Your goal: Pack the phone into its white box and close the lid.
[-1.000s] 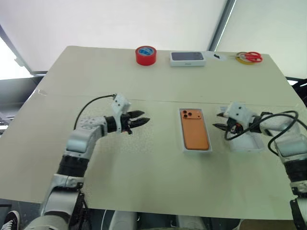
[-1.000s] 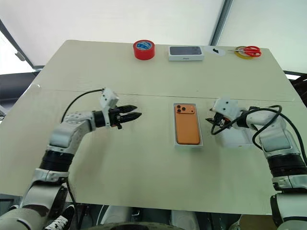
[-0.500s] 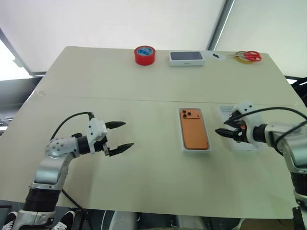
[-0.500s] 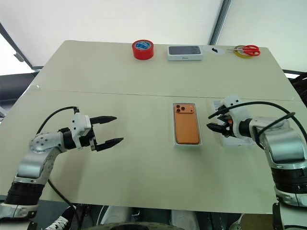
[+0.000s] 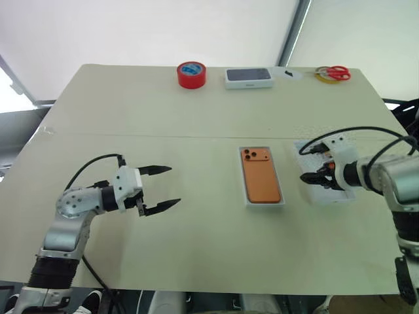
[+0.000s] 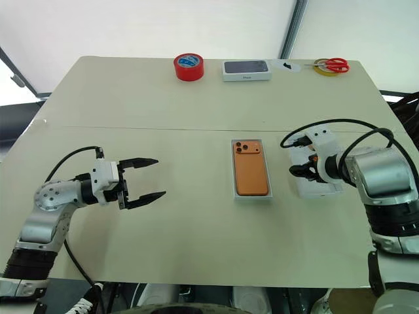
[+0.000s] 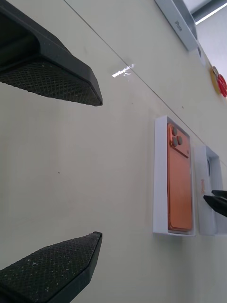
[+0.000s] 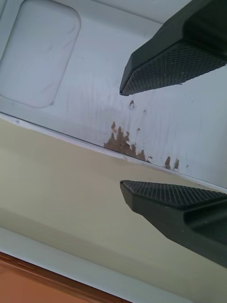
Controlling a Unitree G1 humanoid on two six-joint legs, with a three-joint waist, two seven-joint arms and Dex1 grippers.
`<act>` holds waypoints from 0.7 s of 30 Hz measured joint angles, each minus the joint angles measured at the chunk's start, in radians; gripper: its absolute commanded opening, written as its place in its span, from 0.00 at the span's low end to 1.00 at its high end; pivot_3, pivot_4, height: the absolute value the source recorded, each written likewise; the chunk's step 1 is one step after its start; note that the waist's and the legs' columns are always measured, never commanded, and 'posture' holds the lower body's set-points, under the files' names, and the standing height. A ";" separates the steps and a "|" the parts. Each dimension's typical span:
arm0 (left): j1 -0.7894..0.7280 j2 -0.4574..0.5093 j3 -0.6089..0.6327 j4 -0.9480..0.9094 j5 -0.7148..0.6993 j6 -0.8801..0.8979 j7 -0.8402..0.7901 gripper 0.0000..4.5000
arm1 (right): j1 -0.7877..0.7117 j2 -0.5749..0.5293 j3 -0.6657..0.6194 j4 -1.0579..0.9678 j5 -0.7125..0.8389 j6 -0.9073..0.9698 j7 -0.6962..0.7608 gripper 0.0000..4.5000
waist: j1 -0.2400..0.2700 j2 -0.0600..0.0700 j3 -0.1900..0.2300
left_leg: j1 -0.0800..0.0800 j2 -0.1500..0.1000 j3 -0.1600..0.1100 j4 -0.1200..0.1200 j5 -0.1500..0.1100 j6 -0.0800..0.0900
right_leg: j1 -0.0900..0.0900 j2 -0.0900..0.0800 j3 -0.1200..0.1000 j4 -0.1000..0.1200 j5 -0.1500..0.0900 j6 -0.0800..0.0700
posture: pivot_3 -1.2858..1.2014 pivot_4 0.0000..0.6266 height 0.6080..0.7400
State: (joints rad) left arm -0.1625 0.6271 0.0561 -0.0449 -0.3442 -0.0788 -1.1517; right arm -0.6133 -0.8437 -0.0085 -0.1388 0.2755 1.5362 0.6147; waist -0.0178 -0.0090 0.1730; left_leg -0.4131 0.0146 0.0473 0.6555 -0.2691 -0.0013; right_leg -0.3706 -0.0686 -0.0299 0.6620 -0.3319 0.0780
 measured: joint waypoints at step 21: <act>0.055 -0.005 -0.005 -0.121 -0.003 0.075 0.093 1.00 | -0.104 0.041 0.064 0.117 0.173 0.072 -0.243 0.15 | 0.002 0.000 0.000 | -0.005 0.000 0.000 0.003 0.000 0.000 | -0.003 0.001 0.000 0.002 0.000 0.000 | 0.52 0.24 1.00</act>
State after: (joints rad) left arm -0.1078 0.6225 0.0511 -0.1662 -0.3471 -0.0033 -1.0586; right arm -0.7176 -0.8032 0.0554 -0.0214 0.4482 1.6079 0.3721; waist -0.0157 -0.0091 0.1729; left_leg -0.4181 0.0145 0.0474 0.6581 -0.2690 -0.0009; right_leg -0.3741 -0.0675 -0.0298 0.6639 -0.3318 0.0783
